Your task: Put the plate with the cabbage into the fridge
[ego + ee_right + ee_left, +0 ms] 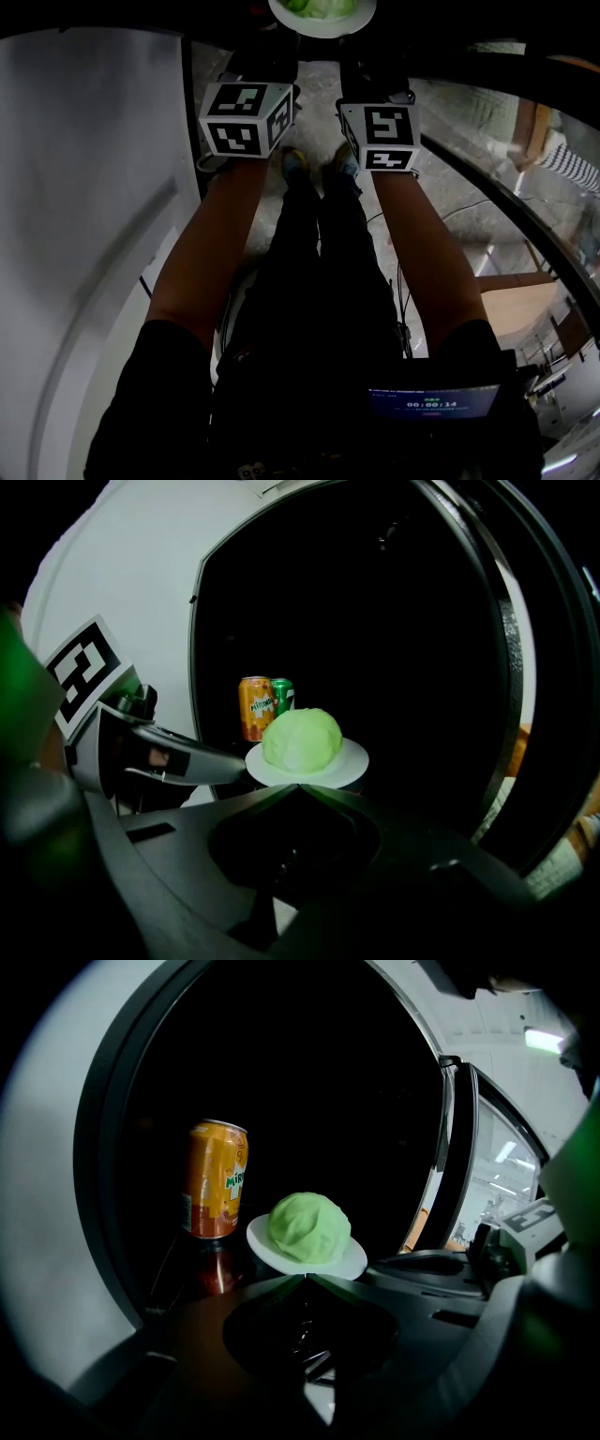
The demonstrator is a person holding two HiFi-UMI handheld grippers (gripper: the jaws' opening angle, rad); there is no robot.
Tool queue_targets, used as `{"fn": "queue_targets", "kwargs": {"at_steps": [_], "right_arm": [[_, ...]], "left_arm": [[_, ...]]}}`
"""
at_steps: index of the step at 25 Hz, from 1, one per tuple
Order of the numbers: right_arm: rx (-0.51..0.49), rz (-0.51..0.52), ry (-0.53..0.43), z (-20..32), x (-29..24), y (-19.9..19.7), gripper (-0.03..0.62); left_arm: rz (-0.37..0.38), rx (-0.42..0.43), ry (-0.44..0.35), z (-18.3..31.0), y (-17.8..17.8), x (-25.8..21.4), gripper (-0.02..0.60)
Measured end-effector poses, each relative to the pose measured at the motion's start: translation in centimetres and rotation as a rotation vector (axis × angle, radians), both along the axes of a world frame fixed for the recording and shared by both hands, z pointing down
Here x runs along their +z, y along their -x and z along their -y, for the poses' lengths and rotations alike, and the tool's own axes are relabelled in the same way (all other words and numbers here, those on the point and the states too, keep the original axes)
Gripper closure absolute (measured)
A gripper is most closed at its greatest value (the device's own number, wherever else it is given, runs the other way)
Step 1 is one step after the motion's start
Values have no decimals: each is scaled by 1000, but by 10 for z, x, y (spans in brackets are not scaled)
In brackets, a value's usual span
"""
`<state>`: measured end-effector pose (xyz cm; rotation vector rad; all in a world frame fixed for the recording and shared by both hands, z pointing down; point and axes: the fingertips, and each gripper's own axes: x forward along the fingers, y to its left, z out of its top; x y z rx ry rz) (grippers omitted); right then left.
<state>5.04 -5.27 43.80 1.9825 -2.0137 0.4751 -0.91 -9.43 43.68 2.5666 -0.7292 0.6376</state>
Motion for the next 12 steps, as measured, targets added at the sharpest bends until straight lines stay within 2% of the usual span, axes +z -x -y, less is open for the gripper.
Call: {"fn": "queue_targets", "kwargs": {"at_steps": [12], "right_arm": [[5, 17, 20, 5, 5, -9, 589]], "left_arm": [[-1, -12, 47, 6, -10, 4, 572]]}}
